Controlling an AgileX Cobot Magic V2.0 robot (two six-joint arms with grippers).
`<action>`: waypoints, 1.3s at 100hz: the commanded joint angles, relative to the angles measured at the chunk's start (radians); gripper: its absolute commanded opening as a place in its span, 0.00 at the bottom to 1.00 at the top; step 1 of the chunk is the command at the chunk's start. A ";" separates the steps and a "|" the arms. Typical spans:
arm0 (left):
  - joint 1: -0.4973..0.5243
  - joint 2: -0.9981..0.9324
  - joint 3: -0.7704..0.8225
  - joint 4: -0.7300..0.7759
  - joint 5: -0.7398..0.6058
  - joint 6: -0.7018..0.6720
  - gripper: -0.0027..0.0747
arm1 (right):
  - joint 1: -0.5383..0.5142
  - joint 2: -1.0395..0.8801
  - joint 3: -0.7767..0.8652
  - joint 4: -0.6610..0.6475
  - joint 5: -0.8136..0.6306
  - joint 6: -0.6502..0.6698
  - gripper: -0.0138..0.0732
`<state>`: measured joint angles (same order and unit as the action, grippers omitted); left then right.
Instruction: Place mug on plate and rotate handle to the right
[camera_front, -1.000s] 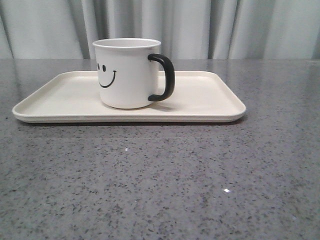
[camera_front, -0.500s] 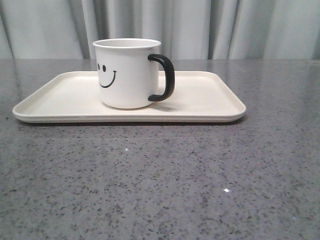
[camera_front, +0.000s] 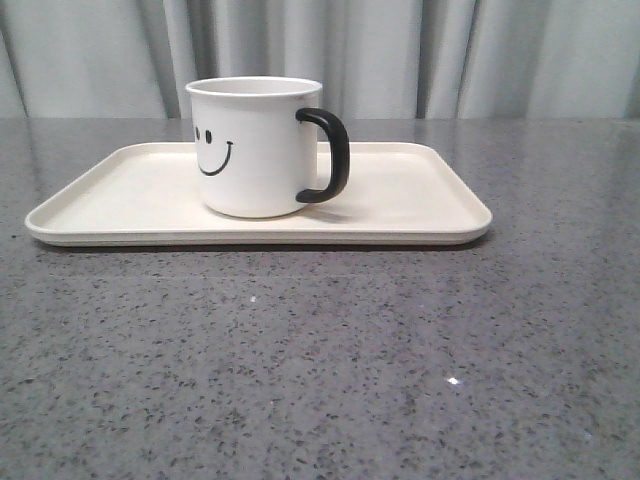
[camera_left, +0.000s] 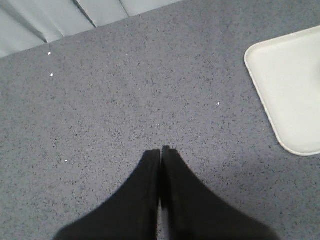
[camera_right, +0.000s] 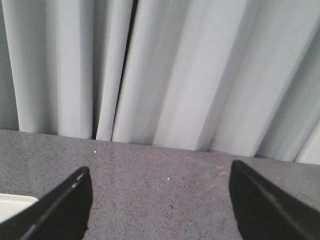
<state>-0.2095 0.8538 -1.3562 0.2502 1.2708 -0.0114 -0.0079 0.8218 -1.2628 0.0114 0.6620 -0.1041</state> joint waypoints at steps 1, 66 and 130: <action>0.003 -0.025 0.012 0.040 -0.096 -0.057 0.01 | 0.016 0.021 -0.054 0.016 -0.100 -0.037 0.81; 0.003 -0.039 0.027 0.093 -0.083 -0.097 0.01 | 0.418 0.555 -0.582 0.214 0.141 -0.228 0.81; 0.003 -0.039 0.027 0.091 -0.065 -0.097 0.01 | 0.552 0.889 -0.596 0.249 0.331 -0.228 0.81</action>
<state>-0.2095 0.8170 -1.3078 0.3257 1.2591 -0.0960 0.5437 1.7339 -1.8246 0.2352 1.0254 -0.3201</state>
